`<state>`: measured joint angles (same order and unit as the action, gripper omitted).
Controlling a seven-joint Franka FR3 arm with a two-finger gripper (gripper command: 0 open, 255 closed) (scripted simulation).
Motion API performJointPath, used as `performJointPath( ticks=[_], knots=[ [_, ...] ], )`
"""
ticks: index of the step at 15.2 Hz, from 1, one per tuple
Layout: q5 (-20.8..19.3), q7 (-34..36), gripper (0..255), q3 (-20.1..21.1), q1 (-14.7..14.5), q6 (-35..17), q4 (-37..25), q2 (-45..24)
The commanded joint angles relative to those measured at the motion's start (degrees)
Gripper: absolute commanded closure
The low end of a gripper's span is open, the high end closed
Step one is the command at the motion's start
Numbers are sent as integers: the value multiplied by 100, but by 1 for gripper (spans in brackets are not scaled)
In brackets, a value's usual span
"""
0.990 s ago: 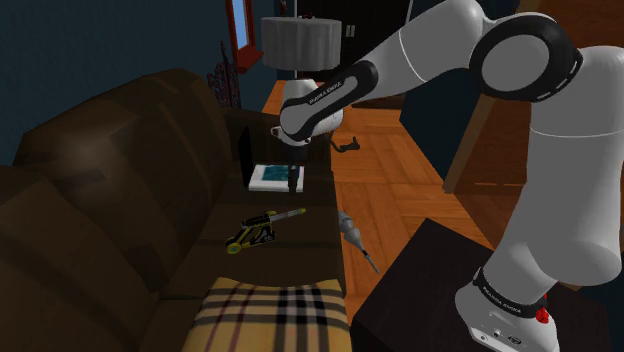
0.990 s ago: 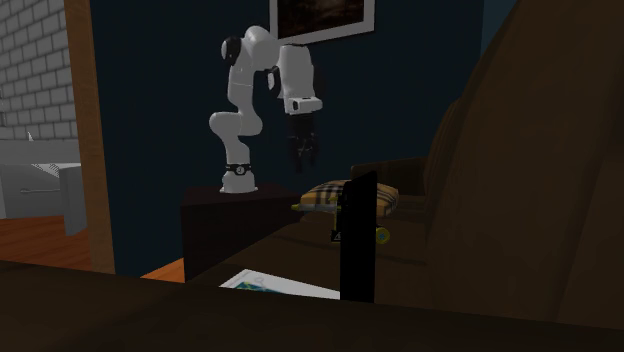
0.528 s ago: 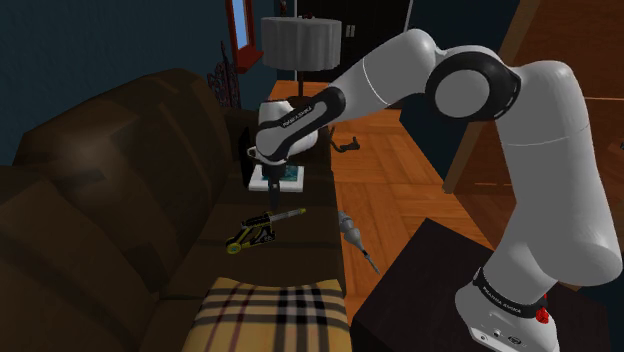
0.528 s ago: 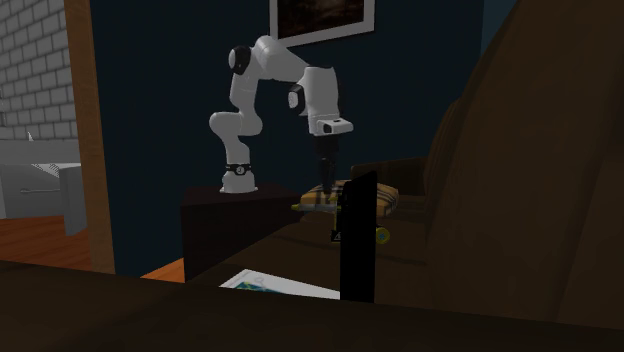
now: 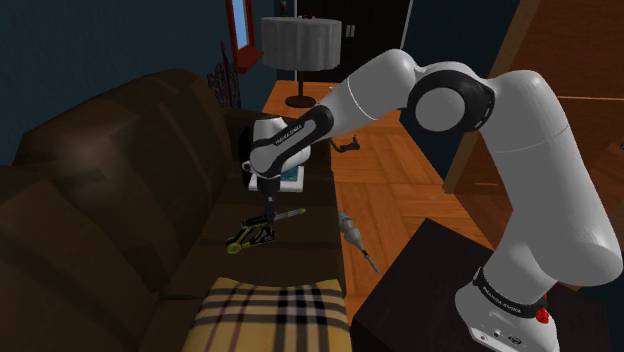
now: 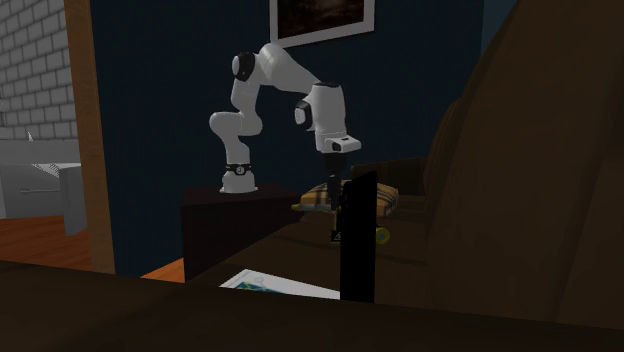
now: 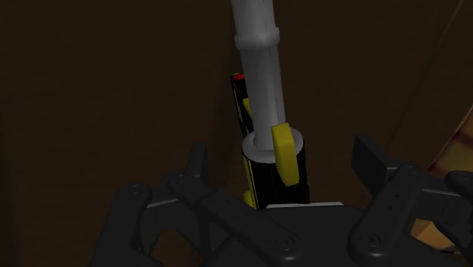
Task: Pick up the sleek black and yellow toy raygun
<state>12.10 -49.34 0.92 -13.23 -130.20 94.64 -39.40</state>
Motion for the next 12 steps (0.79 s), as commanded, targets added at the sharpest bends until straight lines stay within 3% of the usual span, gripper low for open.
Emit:
performJointPath(
  ticks=[1,2,3,12],
  knots=[
    [6,-6,0,7,-7,-75,-39,-111],
    [6,-5,0,7,-7,-74,-41,-112],
    [5,-7,255,6,-5,-67,-52,-117],
    [6,-5,255,7,-7,-74,-41,-112]
  ],
)
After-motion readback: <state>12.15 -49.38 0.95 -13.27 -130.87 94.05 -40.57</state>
